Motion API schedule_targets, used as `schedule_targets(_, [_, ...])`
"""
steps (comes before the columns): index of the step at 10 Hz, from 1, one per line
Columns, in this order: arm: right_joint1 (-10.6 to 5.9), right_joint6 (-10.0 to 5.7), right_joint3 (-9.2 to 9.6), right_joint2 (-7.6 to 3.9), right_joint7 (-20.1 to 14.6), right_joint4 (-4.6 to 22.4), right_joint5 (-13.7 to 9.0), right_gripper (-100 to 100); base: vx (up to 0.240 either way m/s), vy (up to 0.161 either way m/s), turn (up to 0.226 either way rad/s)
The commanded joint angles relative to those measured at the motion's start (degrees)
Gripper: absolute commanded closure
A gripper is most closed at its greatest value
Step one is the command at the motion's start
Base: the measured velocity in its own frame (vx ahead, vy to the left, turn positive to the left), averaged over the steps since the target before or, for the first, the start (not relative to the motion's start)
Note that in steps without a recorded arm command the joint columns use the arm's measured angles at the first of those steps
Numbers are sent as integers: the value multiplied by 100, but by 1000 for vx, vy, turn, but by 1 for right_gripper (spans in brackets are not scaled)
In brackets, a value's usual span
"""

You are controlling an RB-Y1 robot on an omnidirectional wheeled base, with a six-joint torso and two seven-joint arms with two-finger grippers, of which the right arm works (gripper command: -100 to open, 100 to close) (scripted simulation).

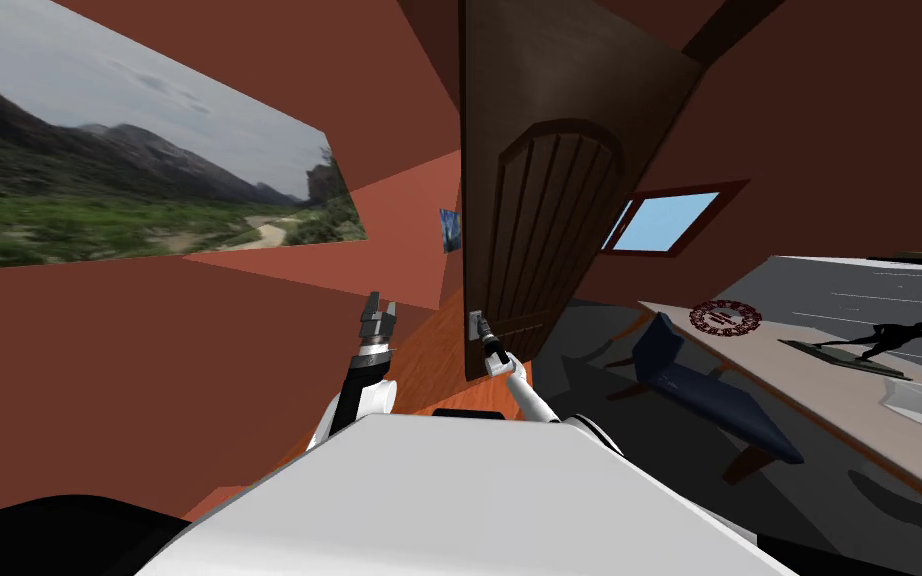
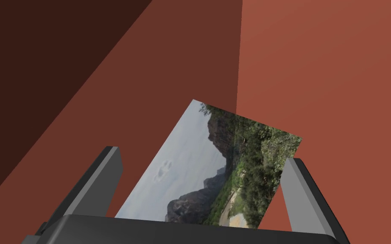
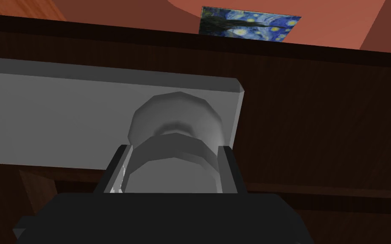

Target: Push the door open

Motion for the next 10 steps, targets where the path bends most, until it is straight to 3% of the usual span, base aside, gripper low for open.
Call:
schedule_targets(1, [18,34,-148,22,23,-79,-28,100,139,167,-96])
schedule_targets(3, [-1,37,-264,161,45,-64,-50,100,137,161,-83])
schedule_targets(4, [-1,21,-227,109,42,-25,-40,100,63,57,-31])
schedule_targets(6, [-10,20,-396,-53,82,-39,-83,100,135,147,-60])
schedule_targets(10, [-7,23,-673,-146,156,-41,-152,100,168,169,-82])
